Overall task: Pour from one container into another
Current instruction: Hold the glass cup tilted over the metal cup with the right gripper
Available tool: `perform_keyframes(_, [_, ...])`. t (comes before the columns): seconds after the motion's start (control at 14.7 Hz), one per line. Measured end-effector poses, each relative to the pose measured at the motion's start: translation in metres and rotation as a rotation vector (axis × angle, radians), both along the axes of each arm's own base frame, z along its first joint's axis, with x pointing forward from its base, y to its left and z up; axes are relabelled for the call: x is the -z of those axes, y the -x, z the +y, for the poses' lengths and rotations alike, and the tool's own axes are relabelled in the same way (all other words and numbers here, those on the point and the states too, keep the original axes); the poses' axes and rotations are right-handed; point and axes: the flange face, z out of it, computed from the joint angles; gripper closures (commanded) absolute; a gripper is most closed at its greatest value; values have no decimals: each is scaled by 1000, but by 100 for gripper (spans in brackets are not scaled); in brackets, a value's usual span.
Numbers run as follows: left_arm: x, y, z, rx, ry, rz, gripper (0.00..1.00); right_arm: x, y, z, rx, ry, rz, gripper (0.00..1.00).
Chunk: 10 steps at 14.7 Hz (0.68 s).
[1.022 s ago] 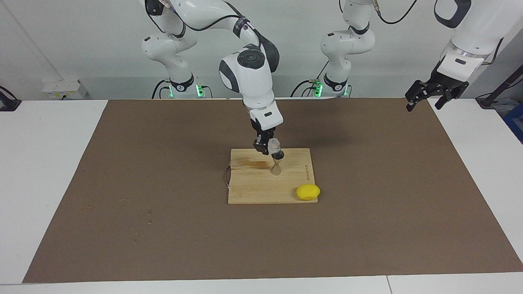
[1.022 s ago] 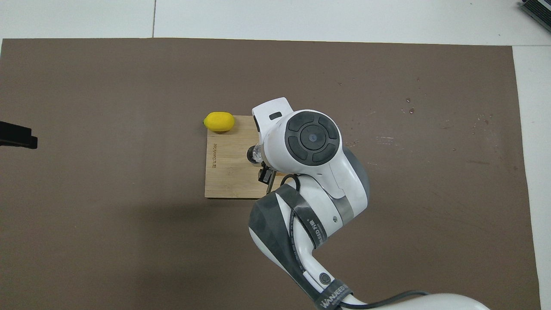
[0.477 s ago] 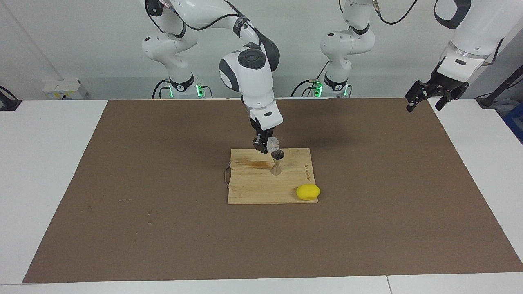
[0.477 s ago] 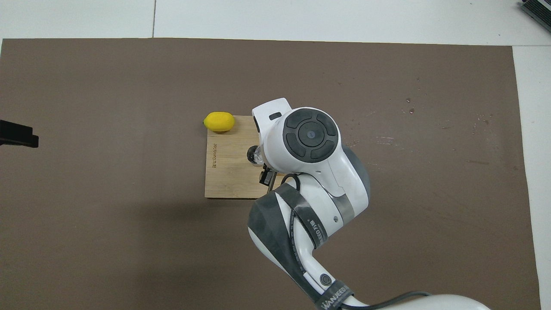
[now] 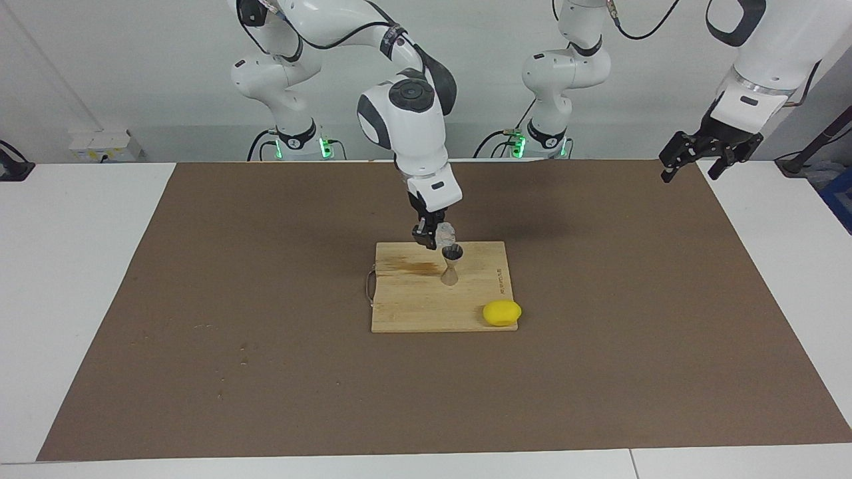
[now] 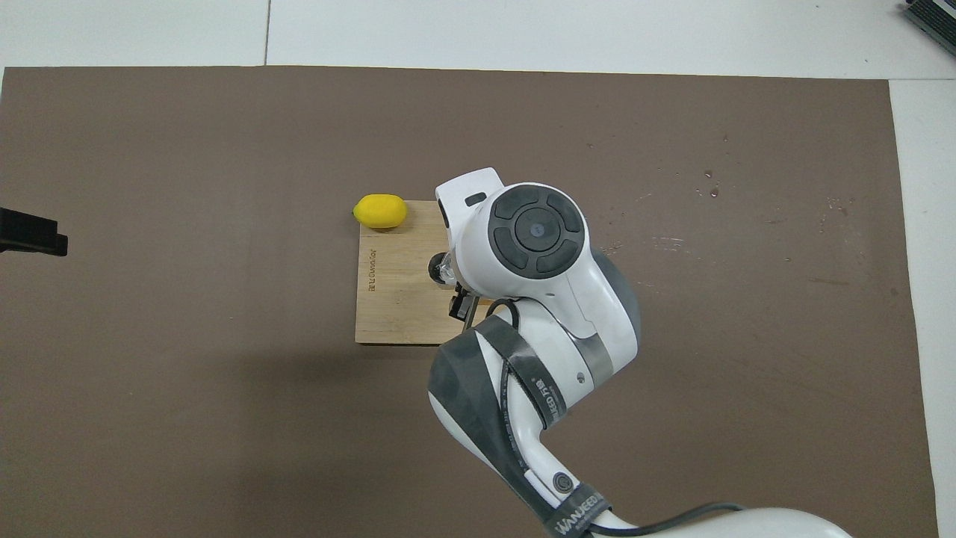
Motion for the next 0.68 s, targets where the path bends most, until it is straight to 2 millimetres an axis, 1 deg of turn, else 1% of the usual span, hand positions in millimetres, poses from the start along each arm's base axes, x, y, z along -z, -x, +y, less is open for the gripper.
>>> perform_keyframes(0.27, [0,0,1,-1,0,0,0,2,-1,1,0,2,1,100])
perform_keyframes(0.68, [0,0,2,-4,0,0,0,-5,-4,2,16,-17,-24,100])
